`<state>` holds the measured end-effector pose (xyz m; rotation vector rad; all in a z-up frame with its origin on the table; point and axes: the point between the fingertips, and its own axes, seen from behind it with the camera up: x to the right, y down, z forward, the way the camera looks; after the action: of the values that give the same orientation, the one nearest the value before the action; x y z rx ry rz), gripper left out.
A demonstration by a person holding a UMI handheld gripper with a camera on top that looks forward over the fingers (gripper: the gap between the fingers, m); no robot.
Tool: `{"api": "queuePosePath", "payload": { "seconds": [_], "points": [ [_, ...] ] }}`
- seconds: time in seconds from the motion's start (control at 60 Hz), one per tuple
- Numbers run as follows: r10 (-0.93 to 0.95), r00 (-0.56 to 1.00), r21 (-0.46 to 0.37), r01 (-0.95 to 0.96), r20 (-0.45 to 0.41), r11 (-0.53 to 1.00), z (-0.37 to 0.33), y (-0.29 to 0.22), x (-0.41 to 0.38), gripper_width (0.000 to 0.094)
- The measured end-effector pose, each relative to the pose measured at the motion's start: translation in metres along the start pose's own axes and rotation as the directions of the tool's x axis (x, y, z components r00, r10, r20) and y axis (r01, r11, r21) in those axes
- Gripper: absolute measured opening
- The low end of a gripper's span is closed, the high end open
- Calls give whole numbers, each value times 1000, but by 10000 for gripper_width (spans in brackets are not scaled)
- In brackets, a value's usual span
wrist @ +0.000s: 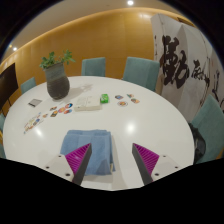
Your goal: Fold towel
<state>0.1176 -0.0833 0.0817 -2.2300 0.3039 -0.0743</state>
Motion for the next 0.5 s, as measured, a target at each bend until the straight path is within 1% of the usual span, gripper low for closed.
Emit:
{"api": "queuePosePath", "payload": {
  "seconds": [0.2,0.433,0.5],
  "points": [
    [-18,1000,33,18,-3,999,-102,6,-28,858],
    [-40,999,63,41,-15,997,-231,42,-73,848],
    [-49,999,70,50,-24,996,-260,54,-81,862]
  ]
}}
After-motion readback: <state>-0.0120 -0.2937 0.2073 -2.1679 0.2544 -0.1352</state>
